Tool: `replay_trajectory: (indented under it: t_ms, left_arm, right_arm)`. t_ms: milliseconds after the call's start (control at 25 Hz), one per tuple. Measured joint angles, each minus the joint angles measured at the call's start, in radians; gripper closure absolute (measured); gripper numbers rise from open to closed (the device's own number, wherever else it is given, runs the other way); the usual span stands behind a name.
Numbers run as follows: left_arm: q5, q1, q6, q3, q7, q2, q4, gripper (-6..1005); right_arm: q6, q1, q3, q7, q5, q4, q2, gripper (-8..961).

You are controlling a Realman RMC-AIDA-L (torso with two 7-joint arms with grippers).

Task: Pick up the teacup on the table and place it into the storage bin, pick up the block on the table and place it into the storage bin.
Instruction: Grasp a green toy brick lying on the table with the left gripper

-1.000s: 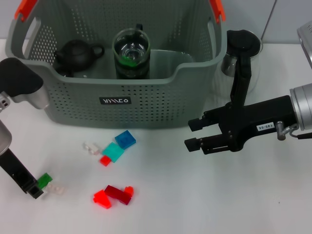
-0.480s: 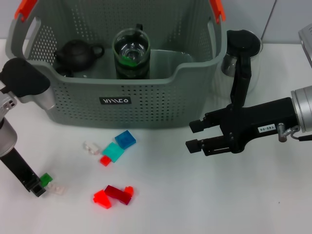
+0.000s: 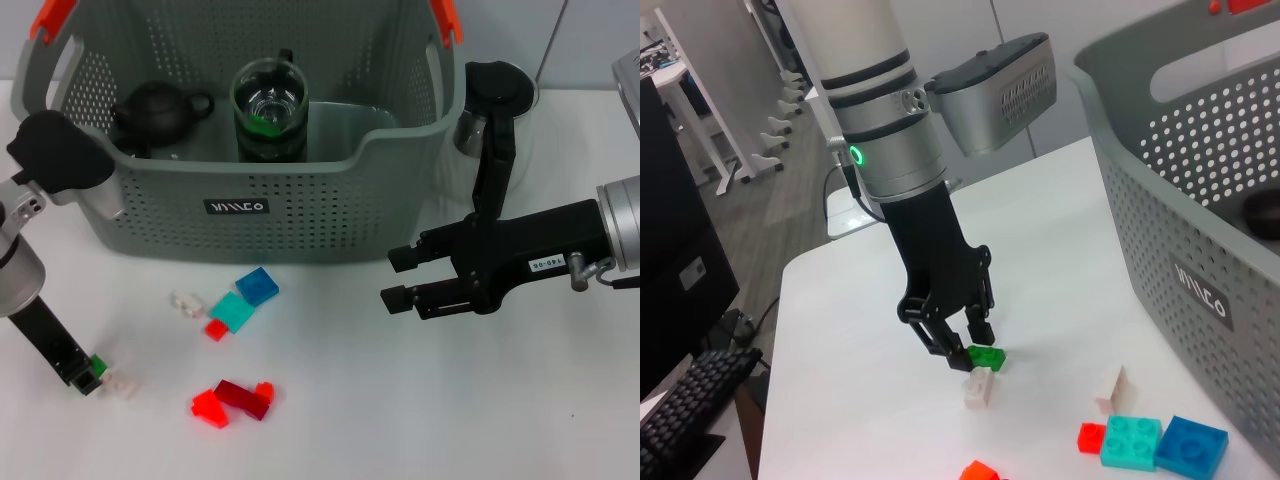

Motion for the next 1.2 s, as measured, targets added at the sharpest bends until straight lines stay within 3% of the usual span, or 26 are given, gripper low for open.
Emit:
replay_trajectory:
  t_ms: [1200]
  left_arm:
    - [0.002,0.028,0.008,0.019,-0.015,-0.005,0.052,757]
  right_arm:
    - [0.000,0.000,0.000,-0.010,0.000,0.001,0.000,343]
